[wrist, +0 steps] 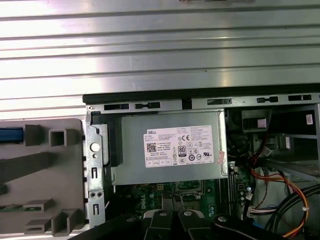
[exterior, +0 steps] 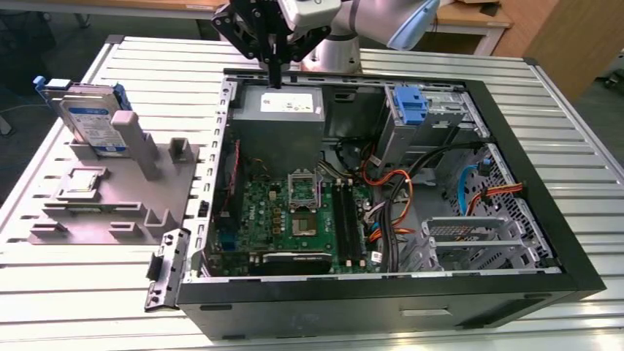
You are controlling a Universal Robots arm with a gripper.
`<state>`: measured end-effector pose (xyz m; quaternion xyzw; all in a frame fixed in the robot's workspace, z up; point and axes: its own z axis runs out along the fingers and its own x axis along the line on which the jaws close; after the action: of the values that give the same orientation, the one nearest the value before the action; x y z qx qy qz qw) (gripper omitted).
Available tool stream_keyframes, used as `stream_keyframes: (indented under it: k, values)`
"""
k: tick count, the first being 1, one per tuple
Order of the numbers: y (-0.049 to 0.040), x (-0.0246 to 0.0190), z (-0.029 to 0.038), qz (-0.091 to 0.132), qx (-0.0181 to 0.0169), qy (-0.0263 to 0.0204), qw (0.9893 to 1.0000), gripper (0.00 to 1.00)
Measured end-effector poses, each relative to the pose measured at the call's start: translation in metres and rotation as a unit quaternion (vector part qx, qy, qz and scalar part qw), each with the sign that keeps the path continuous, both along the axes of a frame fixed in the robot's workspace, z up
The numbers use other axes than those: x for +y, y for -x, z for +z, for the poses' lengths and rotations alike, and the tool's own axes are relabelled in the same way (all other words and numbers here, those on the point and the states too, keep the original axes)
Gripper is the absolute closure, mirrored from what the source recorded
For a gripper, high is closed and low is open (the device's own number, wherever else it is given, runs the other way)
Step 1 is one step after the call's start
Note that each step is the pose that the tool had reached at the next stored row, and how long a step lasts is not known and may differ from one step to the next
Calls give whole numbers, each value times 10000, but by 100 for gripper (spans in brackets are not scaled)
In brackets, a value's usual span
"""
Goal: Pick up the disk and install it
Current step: 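Reach for the disk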
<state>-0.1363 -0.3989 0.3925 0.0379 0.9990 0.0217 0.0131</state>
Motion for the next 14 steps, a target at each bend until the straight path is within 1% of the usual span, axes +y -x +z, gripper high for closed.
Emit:
stream_keyframes:
  k: [14]
  values:
    - [26,0,-9,0,3,0,10000,90]
